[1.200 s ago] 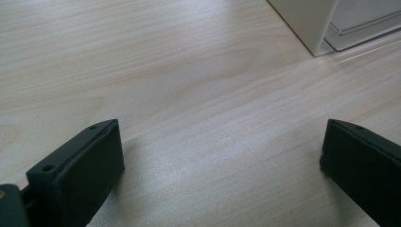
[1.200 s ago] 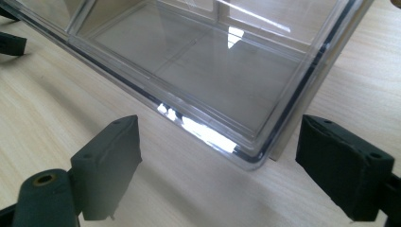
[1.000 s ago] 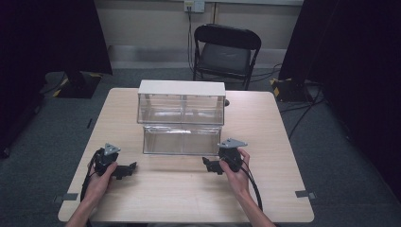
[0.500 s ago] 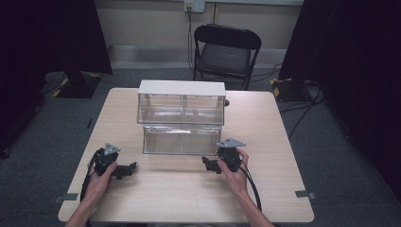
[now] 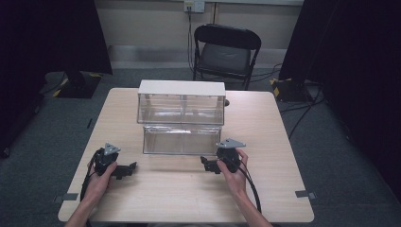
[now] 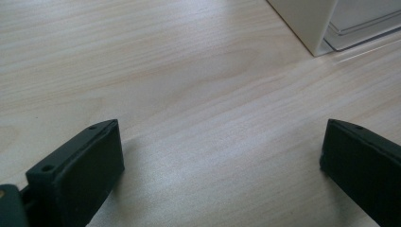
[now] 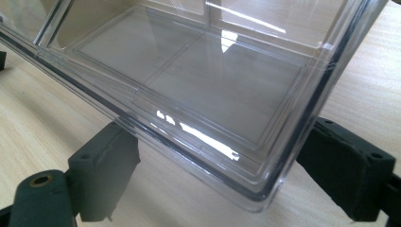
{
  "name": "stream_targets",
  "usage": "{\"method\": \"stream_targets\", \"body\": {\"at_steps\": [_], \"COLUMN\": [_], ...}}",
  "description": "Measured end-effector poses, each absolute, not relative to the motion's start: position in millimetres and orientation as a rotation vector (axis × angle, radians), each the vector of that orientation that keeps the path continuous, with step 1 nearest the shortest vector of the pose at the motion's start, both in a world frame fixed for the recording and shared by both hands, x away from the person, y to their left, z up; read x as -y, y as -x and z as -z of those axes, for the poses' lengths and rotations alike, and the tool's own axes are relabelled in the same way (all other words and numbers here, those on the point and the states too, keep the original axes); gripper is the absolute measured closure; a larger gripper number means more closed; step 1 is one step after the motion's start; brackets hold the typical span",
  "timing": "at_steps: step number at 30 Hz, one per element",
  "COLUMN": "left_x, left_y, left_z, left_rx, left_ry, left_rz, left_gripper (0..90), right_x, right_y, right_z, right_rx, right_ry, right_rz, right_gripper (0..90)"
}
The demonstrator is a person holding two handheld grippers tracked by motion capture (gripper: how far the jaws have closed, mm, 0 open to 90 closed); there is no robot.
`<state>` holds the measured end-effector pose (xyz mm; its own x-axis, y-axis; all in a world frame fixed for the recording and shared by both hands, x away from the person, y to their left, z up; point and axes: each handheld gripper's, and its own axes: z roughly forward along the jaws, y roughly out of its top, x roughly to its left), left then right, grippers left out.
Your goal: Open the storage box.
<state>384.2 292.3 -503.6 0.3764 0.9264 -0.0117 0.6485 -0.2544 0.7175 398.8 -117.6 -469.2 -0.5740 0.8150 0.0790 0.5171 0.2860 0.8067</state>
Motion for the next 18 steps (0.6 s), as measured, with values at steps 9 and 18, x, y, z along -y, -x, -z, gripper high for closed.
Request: {"method": "stream_targets", "body": {"at_steps": [9,18], "left_x": [-292.5,-292.6], "left_y": [-384.2,-384.4], "left_z": [503.6,503.6], "left_rx": [-1.351,-1.349], "left_ry": [-2.001,-2.002], "left_rz": [-0.558,-0.557], "left_gripper": [0.0,0.0], "right_x": [117.7,117.9], "right_y": [-397.6,-395.7], "right_z": [467.9,464.3], "right_rx": [-2.208,-2.203], "right_ry": [-1.206,-1.198], "right_rz": [-1.196,-1.22], "right_gripper": [13.1,10.9]}}
